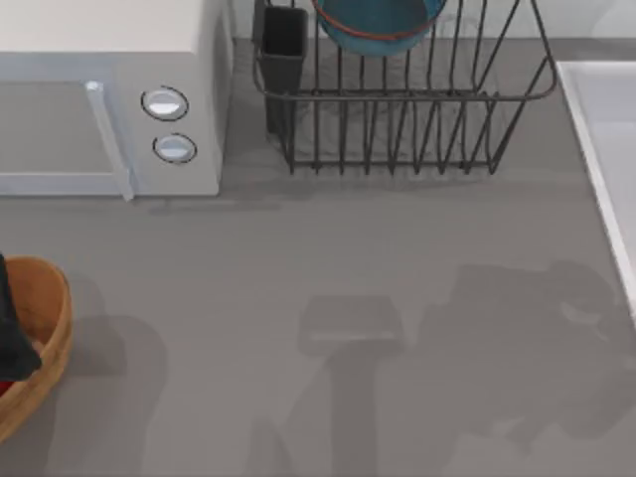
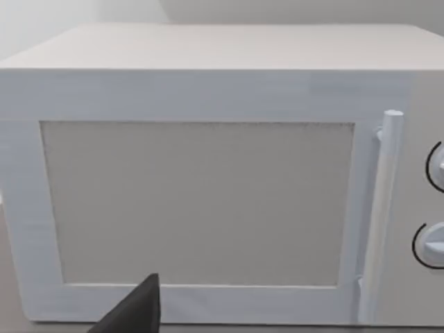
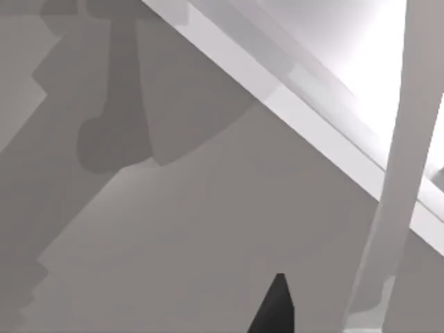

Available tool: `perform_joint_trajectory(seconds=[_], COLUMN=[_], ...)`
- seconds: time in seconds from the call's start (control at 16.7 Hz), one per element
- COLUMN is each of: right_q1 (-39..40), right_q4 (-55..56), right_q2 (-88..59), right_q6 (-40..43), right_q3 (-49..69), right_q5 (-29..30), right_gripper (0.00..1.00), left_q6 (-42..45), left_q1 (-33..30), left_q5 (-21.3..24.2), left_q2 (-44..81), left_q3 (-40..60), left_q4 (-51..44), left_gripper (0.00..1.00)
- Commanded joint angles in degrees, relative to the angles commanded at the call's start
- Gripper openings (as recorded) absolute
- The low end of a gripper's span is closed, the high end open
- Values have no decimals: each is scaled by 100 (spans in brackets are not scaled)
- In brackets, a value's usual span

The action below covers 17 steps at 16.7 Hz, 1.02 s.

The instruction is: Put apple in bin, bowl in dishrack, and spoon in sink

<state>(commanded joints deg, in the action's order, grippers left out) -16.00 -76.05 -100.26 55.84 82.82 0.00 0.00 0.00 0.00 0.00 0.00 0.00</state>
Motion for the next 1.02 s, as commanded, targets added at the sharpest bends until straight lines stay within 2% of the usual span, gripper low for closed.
perform_joint_trajectory(seconds=[0.36, 0.6, 0.78, 1.02], right_q1=[310, 509, 623, 680], right_q4=[-901, -1291, -1436, -1486], right_q2=[-2666, -4059, -4747, -5040], right_q6=[-344, -625, -796, -885], right_q3=[3690, 5660, 6589, 6986], right_q5=[-24, -36, -38, -37], right_gripper=[0, 0, 0, 0], left_q6=[0, 0, 0, 0], left_q1=[0, 0, 0, 0], left_q5=[0, 0, 0, 0], left_q2=[0, 0, 0, 0], left_q3=[0, 0, 0, 0], left_q4=[0, 0, 0, 0], left_gripper=[100, 100, 100, 100])
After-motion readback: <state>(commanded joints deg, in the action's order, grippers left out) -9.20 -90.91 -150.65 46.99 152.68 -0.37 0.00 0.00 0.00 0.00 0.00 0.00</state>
